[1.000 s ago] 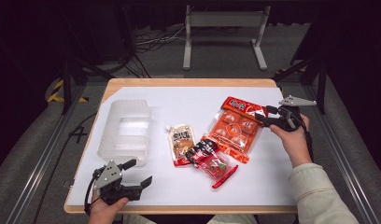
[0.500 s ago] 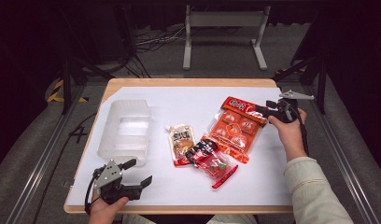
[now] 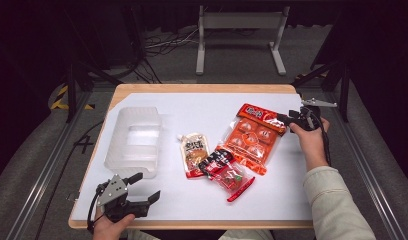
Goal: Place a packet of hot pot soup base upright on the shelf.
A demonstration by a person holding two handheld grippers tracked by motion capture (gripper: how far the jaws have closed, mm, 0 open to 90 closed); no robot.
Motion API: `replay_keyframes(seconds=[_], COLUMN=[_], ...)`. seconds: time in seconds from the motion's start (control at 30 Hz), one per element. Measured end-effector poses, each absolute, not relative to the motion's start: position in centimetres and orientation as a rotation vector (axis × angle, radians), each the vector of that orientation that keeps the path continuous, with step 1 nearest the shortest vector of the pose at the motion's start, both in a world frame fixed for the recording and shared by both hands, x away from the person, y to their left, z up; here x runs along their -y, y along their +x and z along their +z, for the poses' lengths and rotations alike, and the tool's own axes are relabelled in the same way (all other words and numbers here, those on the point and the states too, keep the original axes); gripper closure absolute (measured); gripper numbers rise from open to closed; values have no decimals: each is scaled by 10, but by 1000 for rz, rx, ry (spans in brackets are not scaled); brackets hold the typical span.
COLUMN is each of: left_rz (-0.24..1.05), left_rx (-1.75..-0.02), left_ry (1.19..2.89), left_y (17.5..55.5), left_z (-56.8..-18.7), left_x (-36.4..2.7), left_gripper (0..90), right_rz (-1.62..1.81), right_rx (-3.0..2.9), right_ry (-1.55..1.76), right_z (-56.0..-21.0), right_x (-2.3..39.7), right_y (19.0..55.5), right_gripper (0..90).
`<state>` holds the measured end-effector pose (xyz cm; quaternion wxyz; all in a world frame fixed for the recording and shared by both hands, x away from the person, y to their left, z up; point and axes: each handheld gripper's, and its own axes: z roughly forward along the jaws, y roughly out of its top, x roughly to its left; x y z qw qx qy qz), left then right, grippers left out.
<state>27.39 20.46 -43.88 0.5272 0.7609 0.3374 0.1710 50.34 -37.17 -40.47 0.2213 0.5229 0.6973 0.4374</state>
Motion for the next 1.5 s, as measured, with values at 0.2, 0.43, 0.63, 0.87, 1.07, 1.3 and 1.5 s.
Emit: replay_keyframes(seconds=[0.2,0.43,0.63,0.87,1.07,1.3,1.5], left_rz=[418,416,410,398,368,363,353], left_rx=[-811,-824,-837,-840,-853,-855,-855], left_ry=[1823,1829,1818,1808,1787,1786,1788], left_y=[268,268,270,273,275,277,277], left_z=[-438,-440,-440,-440,-441,-441,-442], left_x=[-207,-208,-210,-209,-211,-211,-211], left_gripper=[139,139,136,136,134,132,132], right_rz=[1225,1218,1234,1221,1172,1190,1176], right_rx=[-1909,-1934,-1929,-1950,-2015,-2024,-2027], right_ry=[1499,1539,1536,1563,1586,1588,1575], right_z=[-414,-427,-432,-436,-440,-441,-441], right_x=[379,377,372,371,370,371,374], right_y=[512,521,526,529,534,535,534], right_gripper=[374,401,412,421,466,519,665])
